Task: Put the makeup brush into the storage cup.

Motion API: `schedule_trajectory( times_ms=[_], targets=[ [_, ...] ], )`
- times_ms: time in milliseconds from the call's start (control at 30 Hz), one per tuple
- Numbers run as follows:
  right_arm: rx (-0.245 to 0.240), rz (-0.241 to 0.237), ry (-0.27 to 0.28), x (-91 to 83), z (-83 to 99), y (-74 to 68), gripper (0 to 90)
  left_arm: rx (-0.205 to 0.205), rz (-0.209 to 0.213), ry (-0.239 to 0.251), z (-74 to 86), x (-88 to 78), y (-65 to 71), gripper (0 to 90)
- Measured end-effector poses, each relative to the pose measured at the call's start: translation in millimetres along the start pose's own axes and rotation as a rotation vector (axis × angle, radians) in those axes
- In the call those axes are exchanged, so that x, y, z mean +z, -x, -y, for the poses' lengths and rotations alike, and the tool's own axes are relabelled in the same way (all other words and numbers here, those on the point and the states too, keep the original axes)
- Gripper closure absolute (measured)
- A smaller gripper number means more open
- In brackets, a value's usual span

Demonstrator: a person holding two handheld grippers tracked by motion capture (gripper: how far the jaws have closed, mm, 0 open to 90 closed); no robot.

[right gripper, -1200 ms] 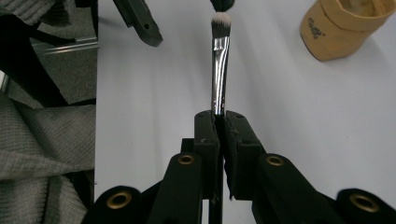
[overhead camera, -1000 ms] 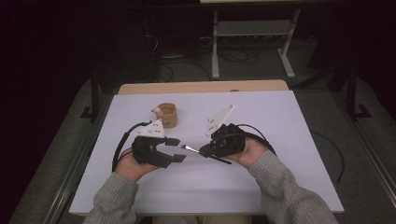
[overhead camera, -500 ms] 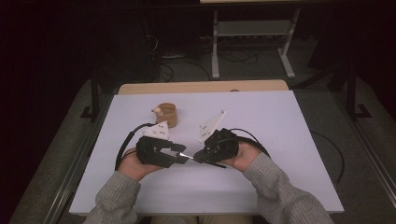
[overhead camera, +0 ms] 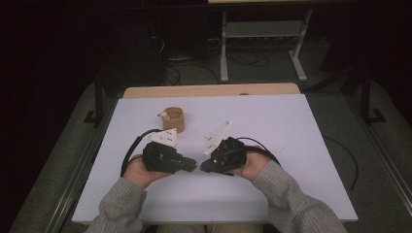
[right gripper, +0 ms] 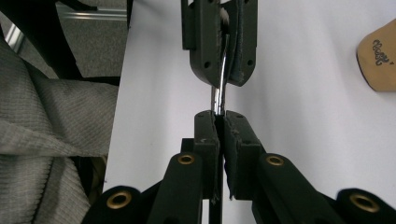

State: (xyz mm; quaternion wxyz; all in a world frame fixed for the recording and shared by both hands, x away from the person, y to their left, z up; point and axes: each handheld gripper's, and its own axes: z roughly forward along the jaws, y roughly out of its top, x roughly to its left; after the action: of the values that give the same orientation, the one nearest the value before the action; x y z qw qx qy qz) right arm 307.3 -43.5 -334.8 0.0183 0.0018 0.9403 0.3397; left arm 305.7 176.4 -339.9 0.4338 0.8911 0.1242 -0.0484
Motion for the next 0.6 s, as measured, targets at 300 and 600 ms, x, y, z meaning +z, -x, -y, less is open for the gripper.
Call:
schedule_trajectory(
  times_ms=[300, 600],
  targets=[
    [-0.018, -0.009, 0.008, 3.7, 0.4, -0.2, 88.5, 0.009, -0.024, -0.012, 1.2, -3.0, 3.6, 84.7],
    [0.039, -0.04, 0.028, 13.3, 5.2, 2.8, 64.5, 0.02, -0.053, 0.015, -2.4, -13.3, 5.9, 84.8]
  ],
)
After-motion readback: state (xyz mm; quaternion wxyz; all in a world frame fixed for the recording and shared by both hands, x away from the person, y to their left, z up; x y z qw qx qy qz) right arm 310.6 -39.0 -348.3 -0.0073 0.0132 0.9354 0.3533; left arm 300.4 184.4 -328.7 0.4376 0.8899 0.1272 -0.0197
